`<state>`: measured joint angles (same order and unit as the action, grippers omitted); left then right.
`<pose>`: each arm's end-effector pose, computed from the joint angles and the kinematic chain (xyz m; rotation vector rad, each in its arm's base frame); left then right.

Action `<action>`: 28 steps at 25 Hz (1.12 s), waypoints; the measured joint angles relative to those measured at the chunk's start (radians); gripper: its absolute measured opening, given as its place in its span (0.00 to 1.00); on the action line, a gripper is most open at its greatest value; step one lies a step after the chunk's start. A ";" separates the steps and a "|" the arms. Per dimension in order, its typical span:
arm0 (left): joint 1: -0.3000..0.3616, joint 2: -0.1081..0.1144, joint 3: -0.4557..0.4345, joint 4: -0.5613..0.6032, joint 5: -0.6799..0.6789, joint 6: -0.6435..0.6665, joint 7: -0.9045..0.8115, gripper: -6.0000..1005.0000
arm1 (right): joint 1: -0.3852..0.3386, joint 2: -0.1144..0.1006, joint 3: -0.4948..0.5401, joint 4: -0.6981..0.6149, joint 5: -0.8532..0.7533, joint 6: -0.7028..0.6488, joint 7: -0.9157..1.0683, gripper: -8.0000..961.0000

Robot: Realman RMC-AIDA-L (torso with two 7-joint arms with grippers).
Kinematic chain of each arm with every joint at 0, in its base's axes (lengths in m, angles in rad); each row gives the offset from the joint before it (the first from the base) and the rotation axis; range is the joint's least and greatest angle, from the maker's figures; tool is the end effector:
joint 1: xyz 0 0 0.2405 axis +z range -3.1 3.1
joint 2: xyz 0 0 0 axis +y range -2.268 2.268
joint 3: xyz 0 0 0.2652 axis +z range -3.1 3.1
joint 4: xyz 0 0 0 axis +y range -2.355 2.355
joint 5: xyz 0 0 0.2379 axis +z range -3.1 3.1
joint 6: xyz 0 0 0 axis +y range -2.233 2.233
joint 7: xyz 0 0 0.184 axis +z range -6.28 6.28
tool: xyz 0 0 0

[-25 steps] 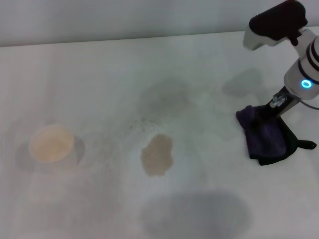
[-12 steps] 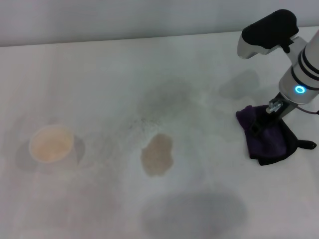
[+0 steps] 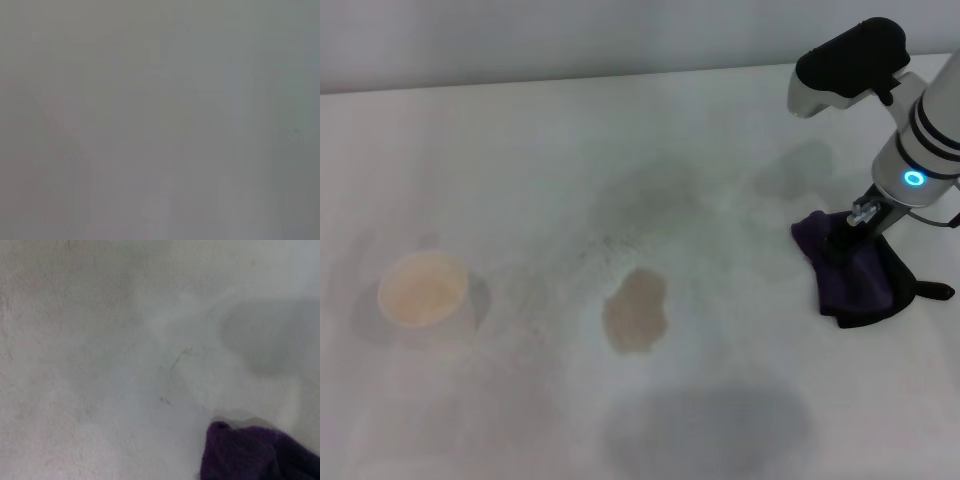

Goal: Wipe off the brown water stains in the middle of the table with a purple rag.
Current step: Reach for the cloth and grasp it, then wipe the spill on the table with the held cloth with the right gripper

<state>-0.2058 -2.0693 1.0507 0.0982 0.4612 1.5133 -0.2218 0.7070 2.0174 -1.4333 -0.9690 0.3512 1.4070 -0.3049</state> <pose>-0.3956 0.2908 0.0230 -1.5025 -0.3610 -0.7036 0.2819 0.4141 -0.0407 -2.2020 1.2535 -0.7722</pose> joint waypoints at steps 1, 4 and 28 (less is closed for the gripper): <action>0.000 0.000 0.000 0.000 0.000 -0.001 0.000 0.89 | 0.001 0.001 -0.002 0.000 0.000 0.000 0.000 0.19; -0.003 0.000 0.000 0.000 0.000 -0.001 0.000 0.89 | 0.004 0.004 -0.018 -0.008 0.004 -0.003 0.002 0.16; -0.014 -0.004 0.007 -0.004 0.015 0.000 -0.001 0.89 | 0.243 0.010 -0.568 0.028 0.465 -0.185 0.016 0.11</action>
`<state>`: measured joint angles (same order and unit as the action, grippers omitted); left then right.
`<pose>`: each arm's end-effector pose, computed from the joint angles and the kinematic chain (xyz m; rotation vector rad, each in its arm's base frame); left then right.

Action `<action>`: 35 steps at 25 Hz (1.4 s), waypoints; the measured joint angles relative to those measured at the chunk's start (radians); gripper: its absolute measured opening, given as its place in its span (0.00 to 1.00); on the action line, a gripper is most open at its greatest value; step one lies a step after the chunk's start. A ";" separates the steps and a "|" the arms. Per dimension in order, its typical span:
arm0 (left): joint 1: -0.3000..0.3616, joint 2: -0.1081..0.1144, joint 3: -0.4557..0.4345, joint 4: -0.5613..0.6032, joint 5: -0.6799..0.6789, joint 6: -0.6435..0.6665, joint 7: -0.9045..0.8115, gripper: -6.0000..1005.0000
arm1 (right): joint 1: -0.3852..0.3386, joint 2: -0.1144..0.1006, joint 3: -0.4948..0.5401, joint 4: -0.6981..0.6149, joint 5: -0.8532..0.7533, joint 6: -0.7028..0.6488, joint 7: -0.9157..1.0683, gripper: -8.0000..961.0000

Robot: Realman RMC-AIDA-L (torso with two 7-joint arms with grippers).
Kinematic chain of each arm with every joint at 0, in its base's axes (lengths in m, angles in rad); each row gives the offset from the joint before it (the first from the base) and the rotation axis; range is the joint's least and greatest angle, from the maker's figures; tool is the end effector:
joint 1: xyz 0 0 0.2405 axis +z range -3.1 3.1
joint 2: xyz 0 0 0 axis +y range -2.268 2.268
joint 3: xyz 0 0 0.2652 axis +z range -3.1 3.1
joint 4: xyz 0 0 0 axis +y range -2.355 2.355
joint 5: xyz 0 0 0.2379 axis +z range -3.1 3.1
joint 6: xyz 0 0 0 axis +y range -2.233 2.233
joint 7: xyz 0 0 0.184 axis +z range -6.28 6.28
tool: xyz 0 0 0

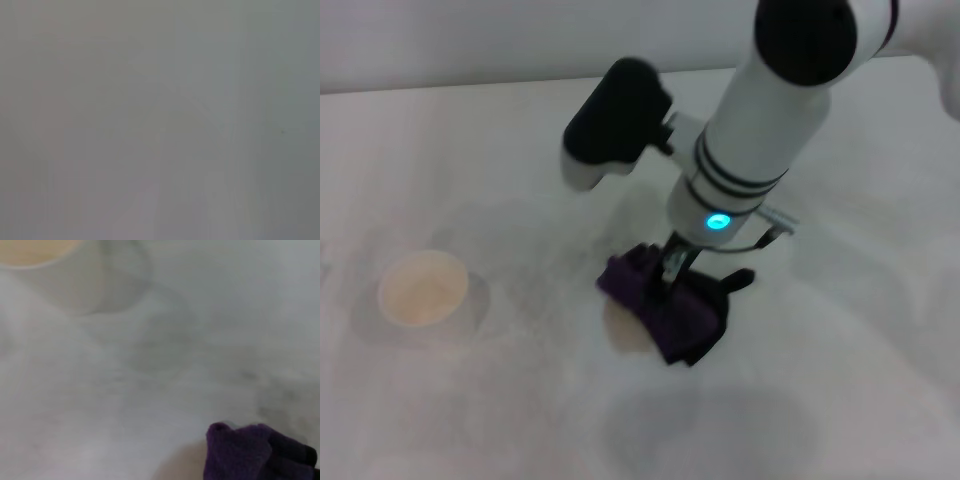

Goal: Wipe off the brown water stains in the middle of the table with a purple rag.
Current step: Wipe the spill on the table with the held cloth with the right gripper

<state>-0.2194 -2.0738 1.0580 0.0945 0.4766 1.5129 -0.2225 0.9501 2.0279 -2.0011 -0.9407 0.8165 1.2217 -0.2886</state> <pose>-0.3893 0.2952 0.0164 -1.5292 -0.3557 -0.7188 0.1475 0.3868 -0.1646 -2.6982 0.7362 -0.7476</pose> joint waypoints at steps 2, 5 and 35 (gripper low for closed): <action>0.000 0.000 0.000 -0.001 0.000 0.001 0.000 0.89 | 0.004 0.000 -0.022 -0.004 0.026 -0.007 -0.001 0.11; 0.000 0.000 0.000 -0.001 0.001 0.002 0.000 0.89 | 0.013 0.000 -0.083 -0.029 0.078 -0.026 -0.004 0.11; 0.001 0.000 0.003 -0.001 0.002 0.007 0.000 0.89 | 0.012 0.000 -0.002 -0.069 -0.188 0.072 0.086 0.11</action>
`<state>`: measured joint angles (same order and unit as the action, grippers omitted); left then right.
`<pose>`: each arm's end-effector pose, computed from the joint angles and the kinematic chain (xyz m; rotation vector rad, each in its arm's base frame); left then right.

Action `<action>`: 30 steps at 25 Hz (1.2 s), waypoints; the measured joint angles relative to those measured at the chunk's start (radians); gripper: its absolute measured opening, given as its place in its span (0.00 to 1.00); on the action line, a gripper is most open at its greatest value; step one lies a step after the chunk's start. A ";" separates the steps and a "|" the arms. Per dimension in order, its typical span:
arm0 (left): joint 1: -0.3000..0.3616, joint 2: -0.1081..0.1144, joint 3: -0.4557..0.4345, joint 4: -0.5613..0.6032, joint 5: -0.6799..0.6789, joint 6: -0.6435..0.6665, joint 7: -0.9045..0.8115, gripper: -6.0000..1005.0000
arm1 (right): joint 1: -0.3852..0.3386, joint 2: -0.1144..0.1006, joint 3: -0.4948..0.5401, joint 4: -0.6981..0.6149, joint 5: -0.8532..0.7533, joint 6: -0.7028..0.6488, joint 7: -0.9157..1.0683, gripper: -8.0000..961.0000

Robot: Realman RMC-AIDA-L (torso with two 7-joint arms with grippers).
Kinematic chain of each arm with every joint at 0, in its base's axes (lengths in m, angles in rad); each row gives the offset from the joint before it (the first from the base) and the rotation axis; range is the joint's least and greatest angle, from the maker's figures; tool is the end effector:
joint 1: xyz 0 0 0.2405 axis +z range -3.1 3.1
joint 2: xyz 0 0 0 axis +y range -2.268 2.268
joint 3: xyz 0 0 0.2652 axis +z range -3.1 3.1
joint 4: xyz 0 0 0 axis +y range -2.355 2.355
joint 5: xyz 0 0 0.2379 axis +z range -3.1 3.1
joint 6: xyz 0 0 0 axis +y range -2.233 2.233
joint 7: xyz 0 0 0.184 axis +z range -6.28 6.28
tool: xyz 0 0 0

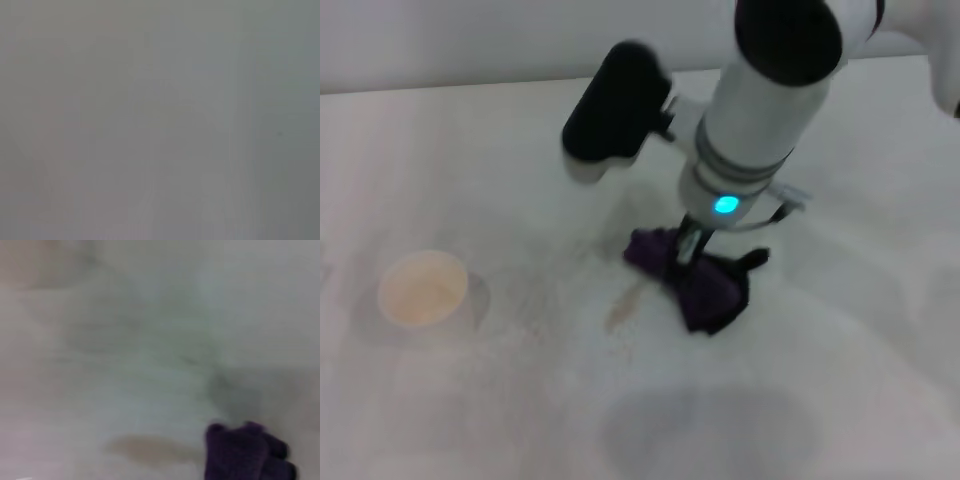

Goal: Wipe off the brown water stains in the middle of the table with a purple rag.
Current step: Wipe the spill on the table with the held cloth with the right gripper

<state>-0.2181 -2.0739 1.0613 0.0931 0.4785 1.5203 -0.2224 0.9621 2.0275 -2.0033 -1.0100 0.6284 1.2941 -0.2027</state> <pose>-0.3882 0.2941 0.0158 -1.5329 -0.3514 -0.7237 0.1462 0.4000 -0.1455 -2.5565 0.6247 -0.8536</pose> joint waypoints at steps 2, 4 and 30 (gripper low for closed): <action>-0.002 -0.001 0.000 -0.001 0.000 0.000 0.000 0.89 | 0.006 0.000 -0.050 -0.023 0.093 -0.004 -0.029 0.11; -0.003 -0.001 0.000 -0.002 0.000 0.000 0.000 0.89 | 0.007 0.000 -0.068 -0.032 0.133 -0.007 -0.044 0.11; 0.007 -0.003 0.014 -0.004 0.000 0.000 -0.002 0.89 | 0.054 0.001 -0.001 0.101 -0.058 -0.026 0.011 0.10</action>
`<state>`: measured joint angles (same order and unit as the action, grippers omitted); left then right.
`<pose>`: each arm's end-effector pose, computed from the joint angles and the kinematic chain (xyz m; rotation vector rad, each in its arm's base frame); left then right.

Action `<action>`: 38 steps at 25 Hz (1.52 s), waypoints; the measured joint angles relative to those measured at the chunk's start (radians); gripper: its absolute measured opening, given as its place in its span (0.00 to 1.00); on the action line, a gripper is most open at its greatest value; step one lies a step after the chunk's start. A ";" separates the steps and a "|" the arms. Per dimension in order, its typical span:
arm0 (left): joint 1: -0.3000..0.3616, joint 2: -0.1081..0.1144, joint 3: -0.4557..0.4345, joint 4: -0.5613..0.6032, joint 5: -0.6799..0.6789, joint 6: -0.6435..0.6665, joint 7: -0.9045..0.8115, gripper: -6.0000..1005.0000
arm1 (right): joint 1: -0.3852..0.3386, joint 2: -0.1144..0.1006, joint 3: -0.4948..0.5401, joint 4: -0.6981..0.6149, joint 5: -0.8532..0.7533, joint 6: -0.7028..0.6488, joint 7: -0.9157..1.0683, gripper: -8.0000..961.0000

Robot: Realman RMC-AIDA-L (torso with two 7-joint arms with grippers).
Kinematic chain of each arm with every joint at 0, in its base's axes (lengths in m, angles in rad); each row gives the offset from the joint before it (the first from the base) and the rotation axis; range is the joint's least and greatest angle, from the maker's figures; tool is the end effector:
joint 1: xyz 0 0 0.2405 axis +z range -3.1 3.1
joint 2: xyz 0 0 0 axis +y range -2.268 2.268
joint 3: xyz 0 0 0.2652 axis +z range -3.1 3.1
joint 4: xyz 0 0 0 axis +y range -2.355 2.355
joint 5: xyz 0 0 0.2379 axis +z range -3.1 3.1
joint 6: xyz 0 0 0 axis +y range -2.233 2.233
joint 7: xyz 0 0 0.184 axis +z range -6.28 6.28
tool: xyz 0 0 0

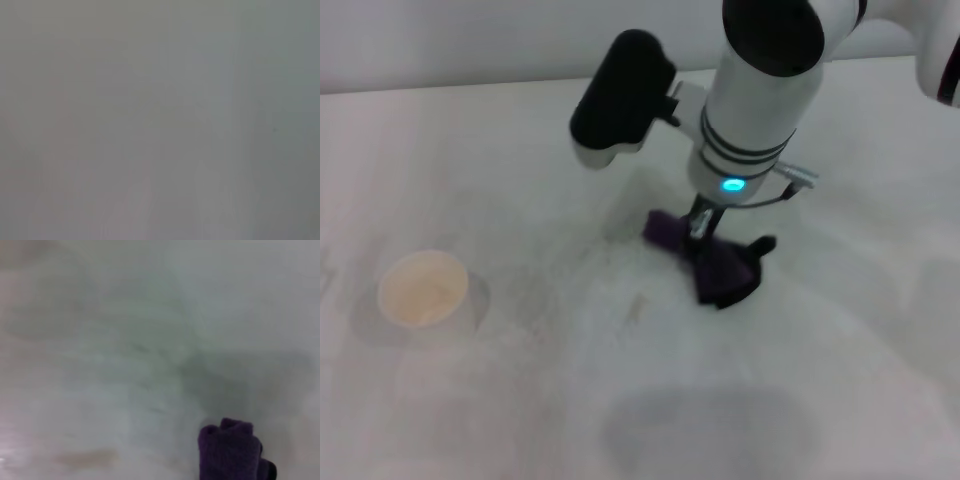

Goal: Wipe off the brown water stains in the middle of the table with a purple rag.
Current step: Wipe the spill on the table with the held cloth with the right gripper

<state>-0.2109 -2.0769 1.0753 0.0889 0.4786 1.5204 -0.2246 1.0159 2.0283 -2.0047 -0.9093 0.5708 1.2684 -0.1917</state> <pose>-0.3889 0.2903 0.0112 -1.5451 -0.3633 -0.7230 0.1575 0.4198 -0.1377 -2.4640 0.5998 -0.9152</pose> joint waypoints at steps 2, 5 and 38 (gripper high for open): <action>-0.002 0.000 0.000 0.000 0.000 0.000 -0.002 0.89 | 0.004 0.000 -0.002 0.015 -0.029 -0.004 0.020 0.10; -0.003 0.000 0.000 0.000 0.000 0.000 -0.002 0.89 | 0.004 -0.001 -0.007 0.004 0.033 -0.007 -0.021 0.10; -0.010 -0.002 0.008 -0.001 0.000 -0.003 -0.002 0.89 | 0.066 0.000 -0.072 0.105 0.149 -0.100 -0.106 0.10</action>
<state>-0.2209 -2.0785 1.0829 0.0875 0.4782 1.5173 -0.2269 1.0818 2.0279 -2.0772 -0.8040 0.7201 1.1688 -0.2980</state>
